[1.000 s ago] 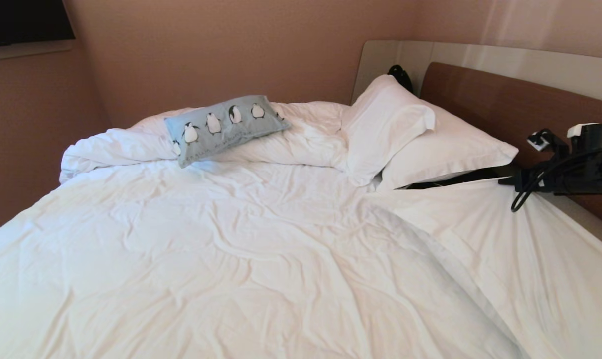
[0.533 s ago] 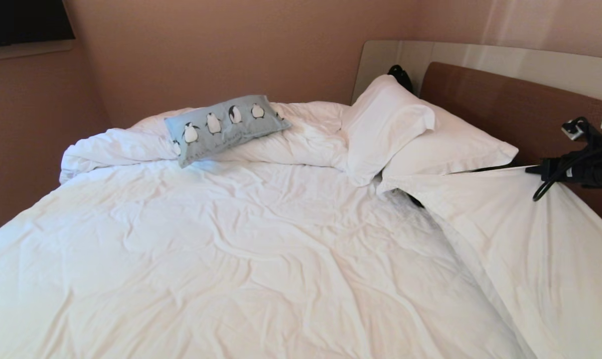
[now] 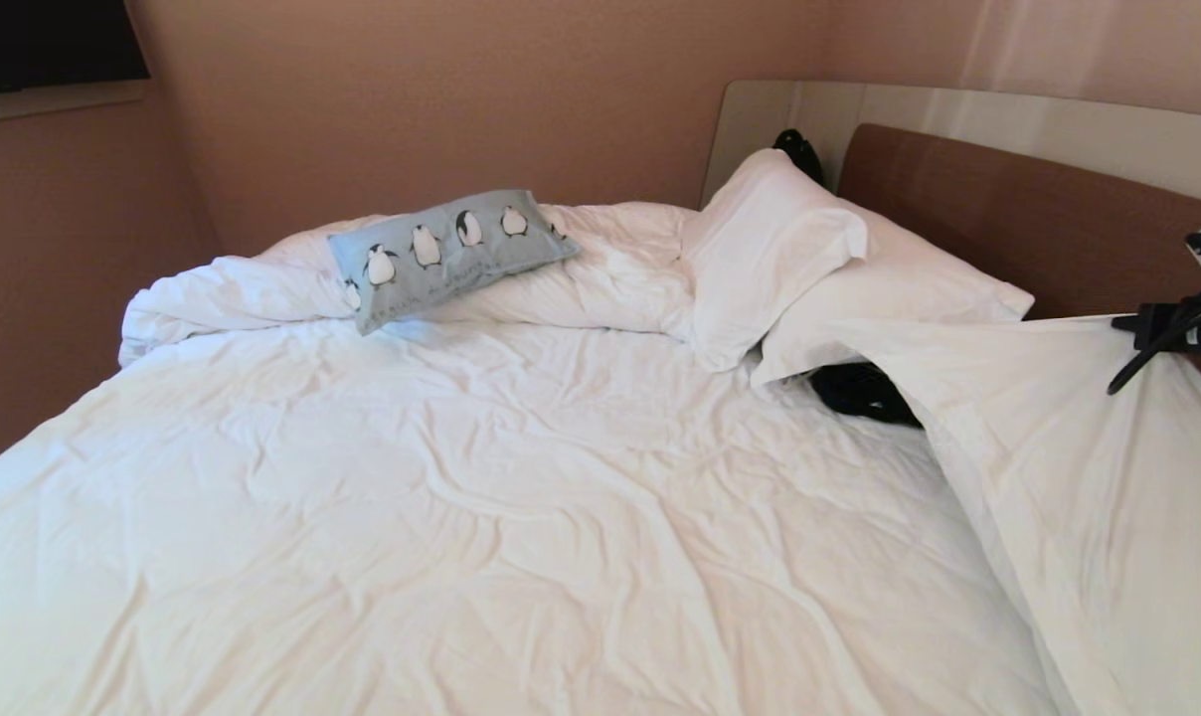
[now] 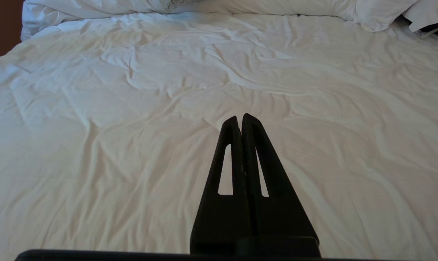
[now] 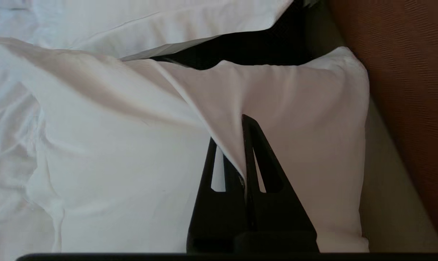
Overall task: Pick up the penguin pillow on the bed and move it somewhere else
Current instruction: Place the pillow at the bedside
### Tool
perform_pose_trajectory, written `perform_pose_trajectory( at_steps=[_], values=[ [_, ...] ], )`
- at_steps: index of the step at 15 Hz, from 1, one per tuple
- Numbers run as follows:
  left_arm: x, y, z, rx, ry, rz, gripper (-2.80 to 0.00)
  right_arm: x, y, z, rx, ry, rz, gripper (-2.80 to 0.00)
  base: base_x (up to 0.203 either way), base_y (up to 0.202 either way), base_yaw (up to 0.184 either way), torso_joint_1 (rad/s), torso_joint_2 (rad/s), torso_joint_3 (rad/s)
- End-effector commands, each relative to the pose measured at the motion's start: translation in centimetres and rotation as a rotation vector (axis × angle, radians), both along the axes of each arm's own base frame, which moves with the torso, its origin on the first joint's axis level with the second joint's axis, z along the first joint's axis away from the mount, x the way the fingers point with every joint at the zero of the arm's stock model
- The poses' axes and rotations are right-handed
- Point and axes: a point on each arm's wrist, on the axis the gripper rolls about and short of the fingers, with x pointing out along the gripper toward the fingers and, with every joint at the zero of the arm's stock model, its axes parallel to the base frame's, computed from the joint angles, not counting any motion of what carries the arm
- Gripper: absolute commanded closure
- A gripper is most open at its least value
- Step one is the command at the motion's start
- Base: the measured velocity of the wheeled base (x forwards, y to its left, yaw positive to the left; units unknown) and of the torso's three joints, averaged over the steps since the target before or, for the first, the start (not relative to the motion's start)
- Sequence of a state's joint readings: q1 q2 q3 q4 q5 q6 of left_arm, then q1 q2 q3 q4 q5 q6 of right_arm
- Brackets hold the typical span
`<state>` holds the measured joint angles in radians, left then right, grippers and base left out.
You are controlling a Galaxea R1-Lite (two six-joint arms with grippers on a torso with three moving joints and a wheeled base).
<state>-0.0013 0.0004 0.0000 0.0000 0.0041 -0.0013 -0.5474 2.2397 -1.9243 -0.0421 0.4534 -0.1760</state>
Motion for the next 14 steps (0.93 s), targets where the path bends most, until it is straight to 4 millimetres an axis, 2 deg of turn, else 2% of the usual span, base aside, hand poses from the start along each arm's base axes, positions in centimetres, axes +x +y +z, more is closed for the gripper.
perform_pose_trajectory(
  at_steps=[1, 7, 13, 14],
  values=[
    [0.0, 0.0, 0.0, 0.000, 0.000, 0.000, 0.00, 0.0, -0.3, 0.2, -0.019, -0.025, -0.010, 0.00, 0.000, 0.000, 0.000, 0.000, 0.00, 0.000],
    [0.0, 0.0, 0.0, 0.000, -0.001, 0.000, 0.00, 0.8, -1.0, -1.5, -0.023, -0.014, -0.012, 0.00, 0.000, 0.000, 0.000, 0.000, 0.00, 0.000],
    [0.0, 0.0, 0.0, 0.000, 0.000, 0.000, 0.00, 1.0, -1.1, -2.3, -0.041, 0.003, -0.003, 0.00, 0.000, 0.000, 0.000, 0.000, 0.00, 0.000],
    [0.0, 0.0, 0.0, 0.000, 0.000, 0.000, 0.00, 1.0, -1.1, -2.2, -0.040, 0.004, -0.003, -2.80, 0.000, 0.000, 0.000, 0.000, 0.00, 0.000]
  ],
)
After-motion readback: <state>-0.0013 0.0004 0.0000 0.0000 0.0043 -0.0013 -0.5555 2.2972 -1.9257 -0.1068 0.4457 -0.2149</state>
